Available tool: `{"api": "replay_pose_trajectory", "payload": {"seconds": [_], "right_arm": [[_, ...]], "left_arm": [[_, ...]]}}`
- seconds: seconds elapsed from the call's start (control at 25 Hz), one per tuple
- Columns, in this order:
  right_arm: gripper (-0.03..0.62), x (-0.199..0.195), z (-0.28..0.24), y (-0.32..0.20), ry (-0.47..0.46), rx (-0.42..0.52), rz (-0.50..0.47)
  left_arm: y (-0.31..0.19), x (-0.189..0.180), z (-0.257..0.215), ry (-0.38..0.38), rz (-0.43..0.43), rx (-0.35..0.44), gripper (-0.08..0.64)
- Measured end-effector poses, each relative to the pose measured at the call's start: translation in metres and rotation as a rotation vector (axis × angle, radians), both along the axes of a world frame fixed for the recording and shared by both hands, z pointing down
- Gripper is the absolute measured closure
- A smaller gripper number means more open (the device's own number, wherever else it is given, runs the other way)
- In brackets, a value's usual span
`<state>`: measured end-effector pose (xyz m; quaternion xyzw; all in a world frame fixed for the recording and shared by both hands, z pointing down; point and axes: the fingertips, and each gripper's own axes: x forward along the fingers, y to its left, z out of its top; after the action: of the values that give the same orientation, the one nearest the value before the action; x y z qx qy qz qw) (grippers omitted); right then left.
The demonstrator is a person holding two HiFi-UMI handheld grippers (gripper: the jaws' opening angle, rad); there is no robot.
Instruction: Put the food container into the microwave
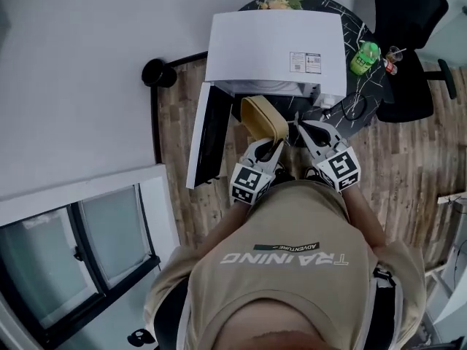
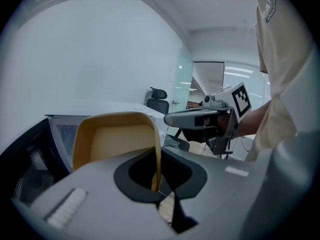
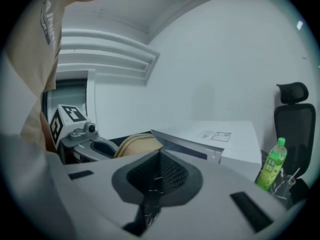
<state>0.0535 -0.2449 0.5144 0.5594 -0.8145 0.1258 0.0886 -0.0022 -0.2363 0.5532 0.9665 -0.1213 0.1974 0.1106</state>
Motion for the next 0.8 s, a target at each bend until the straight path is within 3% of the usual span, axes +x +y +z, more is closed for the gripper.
{"api": "replay_pose_trajectory", "payload": {"seconds": [0.24,0.36,0.56,0.8], "right_arm": [[0.583,0.001,-0.002,-0.015,0.043,0.002,0.131],[0.583,-0.007,0.007,-0.011,0.047,-0.043,0.128],[0.583,-0.019,0.012,-0.015,0.065,-0.077,0.077],[0.583,-0.015,0.019,-0.031,0.028,-0.068,0.024]], "left_arm": [[-0.007,-0.02,0.042,-0.057,0.139,0.015,0.54],[-0.005,-0.024,0.054,-0.069,0.182,-0.005,0.54],[-0.012,-0.024,0.07,-0.077,0.171,-0.04,0.54],[-0.035,0.004,0.059,-0.082,0.138,-0.018,0.54]]}}
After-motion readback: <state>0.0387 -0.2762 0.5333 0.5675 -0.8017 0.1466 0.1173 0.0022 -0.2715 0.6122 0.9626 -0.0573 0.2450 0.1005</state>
